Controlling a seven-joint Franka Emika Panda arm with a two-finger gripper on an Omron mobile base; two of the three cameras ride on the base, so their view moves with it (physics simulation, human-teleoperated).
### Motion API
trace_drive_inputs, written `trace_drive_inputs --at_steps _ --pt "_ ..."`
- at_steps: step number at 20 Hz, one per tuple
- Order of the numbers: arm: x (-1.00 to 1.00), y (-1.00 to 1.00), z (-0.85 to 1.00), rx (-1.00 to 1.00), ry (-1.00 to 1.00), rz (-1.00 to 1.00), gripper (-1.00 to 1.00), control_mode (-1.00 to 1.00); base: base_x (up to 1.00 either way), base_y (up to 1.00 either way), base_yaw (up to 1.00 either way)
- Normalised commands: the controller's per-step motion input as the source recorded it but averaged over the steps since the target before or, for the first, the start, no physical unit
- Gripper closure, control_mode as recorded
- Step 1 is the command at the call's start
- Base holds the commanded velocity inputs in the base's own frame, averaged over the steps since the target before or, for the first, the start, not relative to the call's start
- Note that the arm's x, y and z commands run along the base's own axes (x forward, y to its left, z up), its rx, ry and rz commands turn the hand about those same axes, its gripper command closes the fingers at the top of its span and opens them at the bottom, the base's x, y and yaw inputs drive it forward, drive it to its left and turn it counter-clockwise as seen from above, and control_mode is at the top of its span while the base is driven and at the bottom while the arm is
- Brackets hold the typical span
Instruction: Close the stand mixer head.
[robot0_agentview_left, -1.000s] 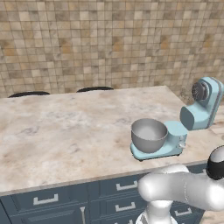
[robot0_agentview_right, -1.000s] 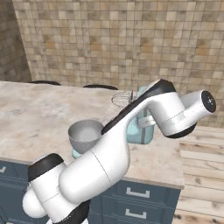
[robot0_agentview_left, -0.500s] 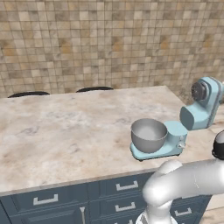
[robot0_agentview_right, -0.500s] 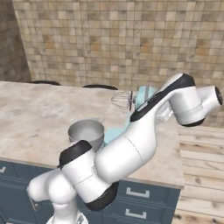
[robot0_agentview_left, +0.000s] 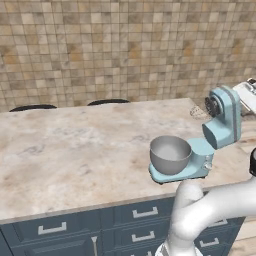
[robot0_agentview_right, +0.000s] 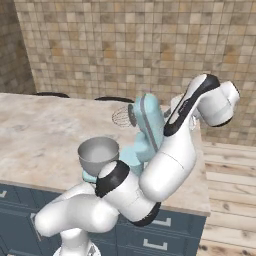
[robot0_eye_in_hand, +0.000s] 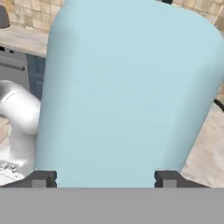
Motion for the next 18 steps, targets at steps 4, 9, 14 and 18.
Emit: trace_drive_inputs --at_steps 4,9,14,18 --pt "0.41 1.0 -1.0 -0.15 -0.35 0.16 -1.0 -1.0 0.0 0.0 0.0" --pt "0.38 1.0 -1.0 -0.25 -0.32 0.1 -1.0 -1.0 0.0 0.0 0.0" --pt "0.43 1.0 -1.0 -0.41 -0.19 0.0 -1.0 -1.0 0.0 0.0 0.0" --pt "0.34 1.0 -0.93 -0.58 -0.06 0.01 -1.0 -1.0 0.0 0.0 0.0"
